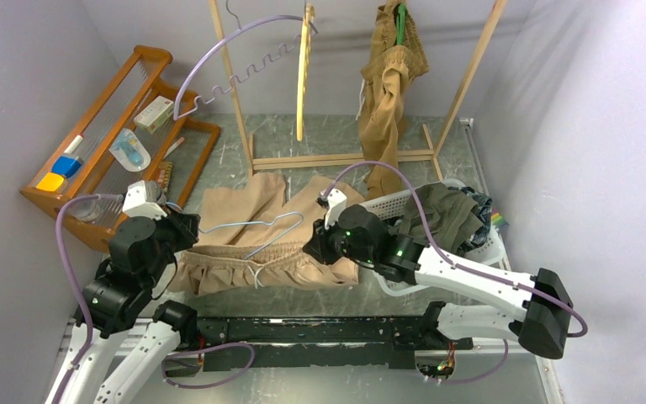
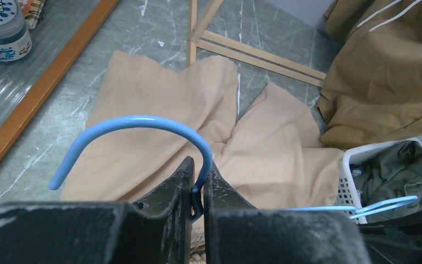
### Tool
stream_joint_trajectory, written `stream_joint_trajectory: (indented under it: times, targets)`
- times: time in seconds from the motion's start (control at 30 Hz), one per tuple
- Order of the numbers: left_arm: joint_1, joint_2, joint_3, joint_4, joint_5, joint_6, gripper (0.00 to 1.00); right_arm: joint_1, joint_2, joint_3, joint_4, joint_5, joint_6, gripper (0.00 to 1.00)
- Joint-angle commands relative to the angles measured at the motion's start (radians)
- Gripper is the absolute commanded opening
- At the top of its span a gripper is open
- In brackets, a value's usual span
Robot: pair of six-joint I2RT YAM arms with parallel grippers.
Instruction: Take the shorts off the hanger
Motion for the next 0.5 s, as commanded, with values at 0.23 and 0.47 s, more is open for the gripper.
stream_joint_trajectory:
  times: [0.23,0.47]
  targets:
    - [0.005,0.069,0.013,0.061,0.077,0.063,0.07,-0.006,-0.173,-0.071,0.033,-0.015,-0.105,0.39]
    - [0.004,0.102,0.002,0.143,0.232,0.164,0.07,-0.006,-0.22,-0.079,0.02,0.052,-0.198,0.53]
